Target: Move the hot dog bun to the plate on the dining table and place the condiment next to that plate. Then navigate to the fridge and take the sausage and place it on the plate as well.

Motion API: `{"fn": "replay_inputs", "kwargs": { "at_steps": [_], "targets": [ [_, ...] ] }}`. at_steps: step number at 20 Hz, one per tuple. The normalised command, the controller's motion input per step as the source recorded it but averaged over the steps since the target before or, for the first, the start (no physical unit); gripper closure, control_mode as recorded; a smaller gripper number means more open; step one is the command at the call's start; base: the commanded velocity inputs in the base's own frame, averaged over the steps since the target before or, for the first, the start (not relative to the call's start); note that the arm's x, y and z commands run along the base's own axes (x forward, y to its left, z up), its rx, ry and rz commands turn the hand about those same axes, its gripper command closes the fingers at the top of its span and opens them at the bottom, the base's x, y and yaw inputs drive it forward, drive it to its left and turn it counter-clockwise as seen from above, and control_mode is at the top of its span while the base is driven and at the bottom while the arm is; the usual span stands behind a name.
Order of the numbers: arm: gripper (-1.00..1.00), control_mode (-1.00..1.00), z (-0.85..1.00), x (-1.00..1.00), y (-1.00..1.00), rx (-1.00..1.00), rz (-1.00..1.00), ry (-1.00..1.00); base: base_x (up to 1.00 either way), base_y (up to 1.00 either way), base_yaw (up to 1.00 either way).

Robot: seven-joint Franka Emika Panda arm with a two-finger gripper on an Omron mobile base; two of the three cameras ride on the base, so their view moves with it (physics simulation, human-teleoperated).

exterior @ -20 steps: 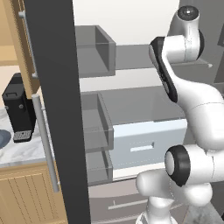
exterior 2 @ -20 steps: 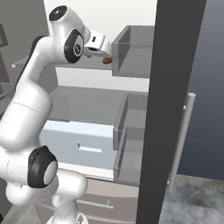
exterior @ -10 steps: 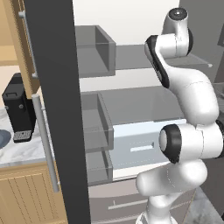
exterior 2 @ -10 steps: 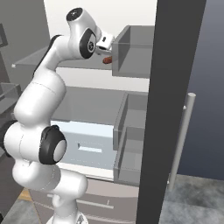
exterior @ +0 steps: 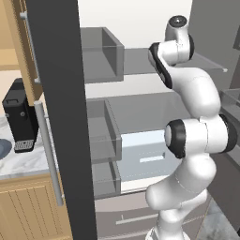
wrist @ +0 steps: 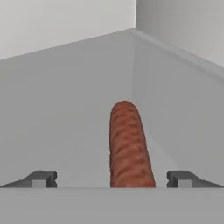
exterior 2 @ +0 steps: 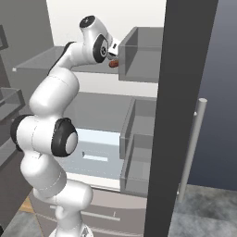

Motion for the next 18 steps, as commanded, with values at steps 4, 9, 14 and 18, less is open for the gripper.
{"fn": "replay_inputs", "kwargs": {
  "at_steps": [4,9,14,18],
  "targets": [
    [-1.00,-1.00,-0.20,0.25,-0.11,0.03,-0.07,0.01,0.00,0.00,0.00],
    [1.00,-1.00,-0.19,0.00,-0.01,0.01,-0.08,0.02,0.00,0.00,0.00],
    [1.00,-1.00,-0.23,-0.33,0.06,0.00,-0.05,0.00,0.00,0.00,0.00],
    [1.00,-1.00,-0.08,-0.82,0.33,0.00,-0.01,0.00,0.00,0.00,0.00]
  ]
}}
